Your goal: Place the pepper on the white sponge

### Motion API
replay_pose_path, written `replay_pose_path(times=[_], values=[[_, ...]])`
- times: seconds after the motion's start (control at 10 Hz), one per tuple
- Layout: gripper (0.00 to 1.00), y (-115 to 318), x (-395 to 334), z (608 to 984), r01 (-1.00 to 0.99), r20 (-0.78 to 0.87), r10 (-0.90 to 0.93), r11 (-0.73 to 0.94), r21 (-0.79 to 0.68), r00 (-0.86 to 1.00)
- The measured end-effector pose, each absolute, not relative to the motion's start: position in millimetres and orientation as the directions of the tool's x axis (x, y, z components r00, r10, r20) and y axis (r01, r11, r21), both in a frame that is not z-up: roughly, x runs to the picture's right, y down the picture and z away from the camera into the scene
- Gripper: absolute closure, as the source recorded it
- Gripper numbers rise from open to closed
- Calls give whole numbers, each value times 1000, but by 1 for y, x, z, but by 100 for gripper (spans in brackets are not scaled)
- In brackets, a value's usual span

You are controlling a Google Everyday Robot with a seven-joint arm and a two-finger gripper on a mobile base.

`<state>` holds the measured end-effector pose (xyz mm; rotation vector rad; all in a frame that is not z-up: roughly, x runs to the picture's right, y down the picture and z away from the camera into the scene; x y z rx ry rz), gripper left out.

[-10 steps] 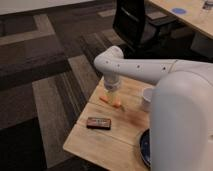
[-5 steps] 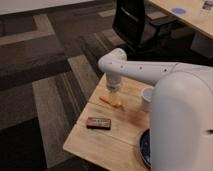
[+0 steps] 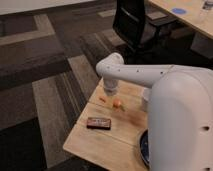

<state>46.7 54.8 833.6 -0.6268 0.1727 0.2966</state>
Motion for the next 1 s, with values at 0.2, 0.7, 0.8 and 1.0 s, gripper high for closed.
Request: replay_pose_path(times=[0.2,0.7,0.8,1.0], values=[[35,59,50,841,-340,-252,237,767,-545,938],[70,58,47,849,-335,-227,250,777,-534,941],[84,59,51,848,-343,-235,254,777,-528,938],[100,61,54,845,-350,-248,254,776,-525,935]])
